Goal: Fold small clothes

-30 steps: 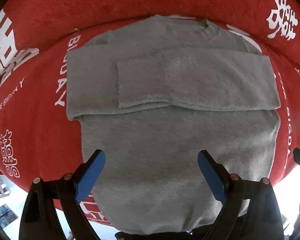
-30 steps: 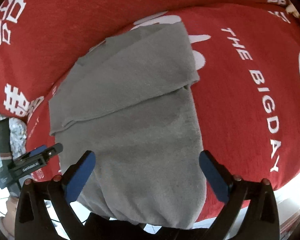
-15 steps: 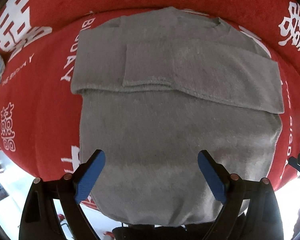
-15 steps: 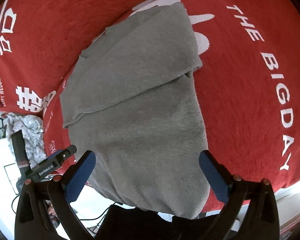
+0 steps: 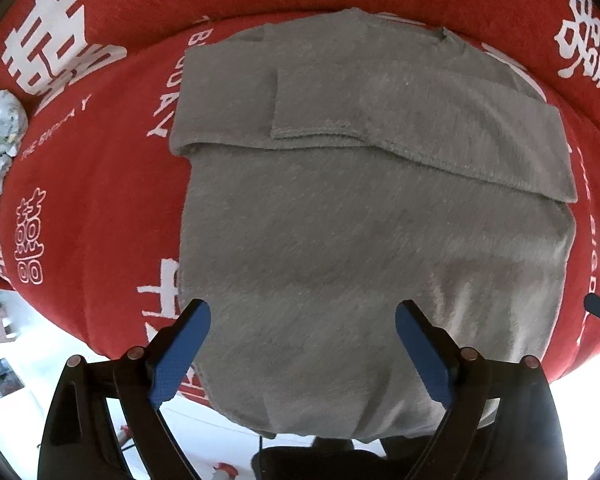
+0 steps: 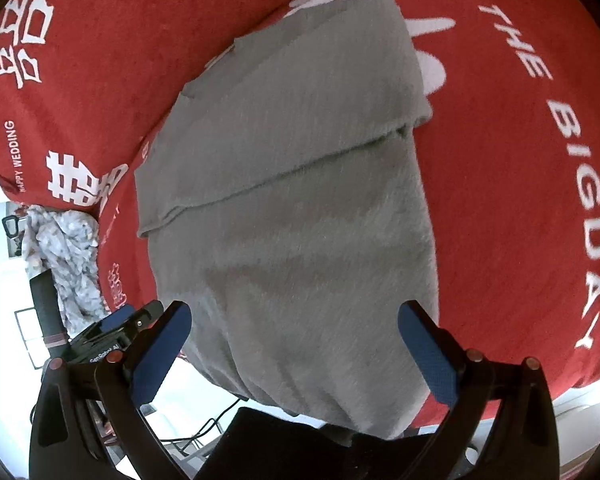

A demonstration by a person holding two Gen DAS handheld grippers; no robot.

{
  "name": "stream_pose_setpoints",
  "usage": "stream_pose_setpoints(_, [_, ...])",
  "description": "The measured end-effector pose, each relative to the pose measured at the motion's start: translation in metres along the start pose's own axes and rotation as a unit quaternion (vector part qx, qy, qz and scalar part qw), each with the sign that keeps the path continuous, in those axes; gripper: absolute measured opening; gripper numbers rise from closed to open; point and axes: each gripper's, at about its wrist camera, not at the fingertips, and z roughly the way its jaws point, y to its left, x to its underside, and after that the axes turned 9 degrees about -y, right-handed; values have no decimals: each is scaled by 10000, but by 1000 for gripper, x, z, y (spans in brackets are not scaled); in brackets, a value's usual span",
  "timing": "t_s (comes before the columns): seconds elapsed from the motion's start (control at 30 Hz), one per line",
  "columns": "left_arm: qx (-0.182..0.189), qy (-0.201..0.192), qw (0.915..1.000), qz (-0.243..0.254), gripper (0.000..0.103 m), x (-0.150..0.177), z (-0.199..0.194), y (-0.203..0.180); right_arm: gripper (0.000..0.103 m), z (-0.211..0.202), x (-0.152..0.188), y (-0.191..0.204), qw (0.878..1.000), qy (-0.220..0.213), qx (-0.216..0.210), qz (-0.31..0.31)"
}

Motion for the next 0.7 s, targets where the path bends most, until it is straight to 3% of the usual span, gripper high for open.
stream_pose_setpoints(0.13, [-55, -52, 9998, 184, 94, 11, -1, 2, 103, 3, 16, 3, 10000, 30, -18, 2])
stream_pose_setpoints(0.4, [218, -88, 9997, 8, 94, 36, -3, 24, 103, 5, 31, 10, 9999, 124, 93, -26])
stream_pose_setpoints(0.5, [443, 125, 9987, -223, 94, 55, 12, 51, 103, 6, 41, 0, 9996, 215, 152, -61])
stream_pose_setpoints(0.7, [477, 656, 9951, -567, 94, 102, 47, 94, 103, 18, 88, -45, 9975, 645, 218, 206])
